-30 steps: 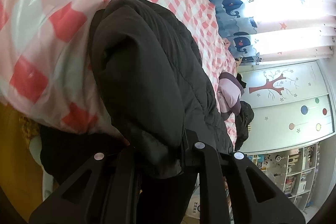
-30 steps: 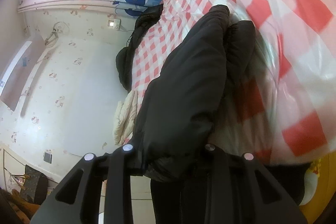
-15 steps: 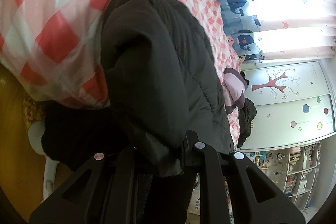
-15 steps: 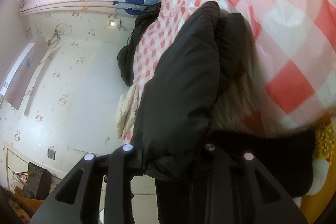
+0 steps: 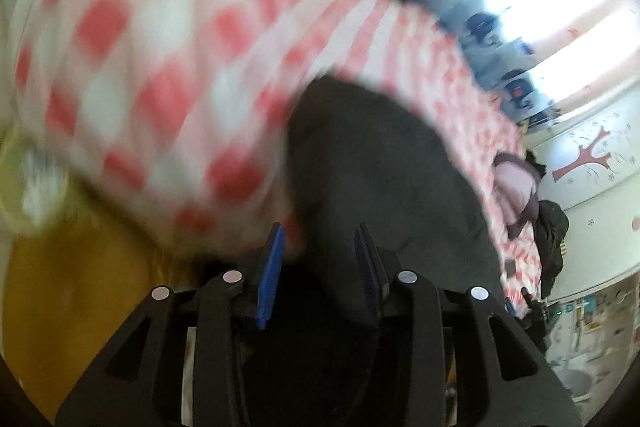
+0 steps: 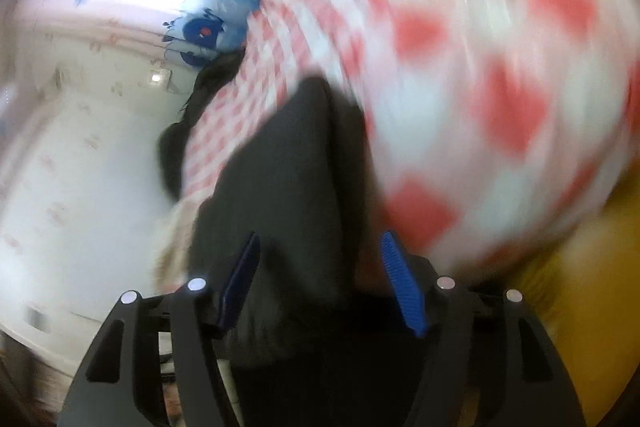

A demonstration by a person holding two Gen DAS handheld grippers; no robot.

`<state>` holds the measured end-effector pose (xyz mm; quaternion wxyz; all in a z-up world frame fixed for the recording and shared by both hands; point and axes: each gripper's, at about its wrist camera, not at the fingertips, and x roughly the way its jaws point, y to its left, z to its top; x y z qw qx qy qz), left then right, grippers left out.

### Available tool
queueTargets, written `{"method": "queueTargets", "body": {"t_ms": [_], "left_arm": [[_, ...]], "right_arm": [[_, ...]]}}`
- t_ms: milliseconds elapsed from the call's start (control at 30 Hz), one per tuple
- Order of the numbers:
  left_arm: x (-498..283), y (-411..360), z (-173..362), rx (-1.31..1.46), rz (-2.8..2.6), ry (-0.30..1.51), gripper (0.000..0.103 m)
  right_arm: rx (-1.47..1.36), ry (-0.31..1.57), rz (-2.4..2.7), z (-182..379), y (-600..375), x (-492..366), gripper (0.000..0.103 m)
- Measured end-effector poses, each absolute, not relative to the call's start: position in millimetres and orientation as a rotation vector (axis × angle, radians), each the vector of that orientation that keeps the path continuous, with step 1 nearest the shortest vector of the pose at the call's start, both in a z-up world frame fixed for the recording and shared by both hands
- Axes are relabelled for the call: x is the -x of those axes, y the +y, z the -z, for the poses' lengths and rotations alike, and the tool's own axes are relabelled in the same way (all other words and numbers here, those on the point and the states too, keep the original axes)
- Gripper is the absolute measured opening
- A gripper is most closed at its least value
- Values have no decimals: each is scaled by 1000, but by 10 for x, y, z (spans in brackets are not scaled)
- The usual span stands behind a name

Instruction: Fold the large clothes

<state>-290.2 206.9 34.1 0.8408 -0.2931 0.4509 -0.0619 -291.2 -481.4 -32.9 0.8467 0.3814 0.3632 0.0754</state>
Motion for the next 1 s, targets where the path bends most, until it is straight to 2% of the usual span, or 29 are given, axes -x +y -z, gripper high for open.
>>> {"method": "queueTargets", "body": {"t_ms": [67, 167, 300, 400, 433, 533, 667, 800, 867, 1000], "left_arm": [[2641, 1801, -620, 533, 190, 885, 43], [2083, 1339, -687, 478, 312, 869, 47], [1427, 948, -375, 453, 338, 891, 46], [1078, 847, 63, 429, 277, 947, 46], [989, 871, 328, 439, 241, 997, 46], [996, 1005, 723, 506, 247, 1030, 44], [1079, 1024, 514, 506, 240, 1008, 45], [938, 866, 238, 443, 229, 922, 56], [816, 799, 333, 422, 205, 942, 56], [742, 766, 632, 400, 164, 1001, 56]], "right_arm": [[-697, 756, -192, 94, -4612, 2630, 77], [-535, 857, -287, 48, -4050, 1897, 77], [-374, 975, -289, 359, -3525, 1153, 77], [-286, 1033, -249, 653, -3327, 824, 78], [-277, 1050, -249, 750, -3320, 790, 82], [-262, 1092, -269, 865, -3313, 781, 83], [-281, 1012, -283, 643, -3430, 854, 83], [-252, 903, -267, 374, -3437, 687, 86], [-234, 932, -256, 484, -3332, 435, 86], [-200, 1133, -243, 1103, -3160, 135, 89]]}}
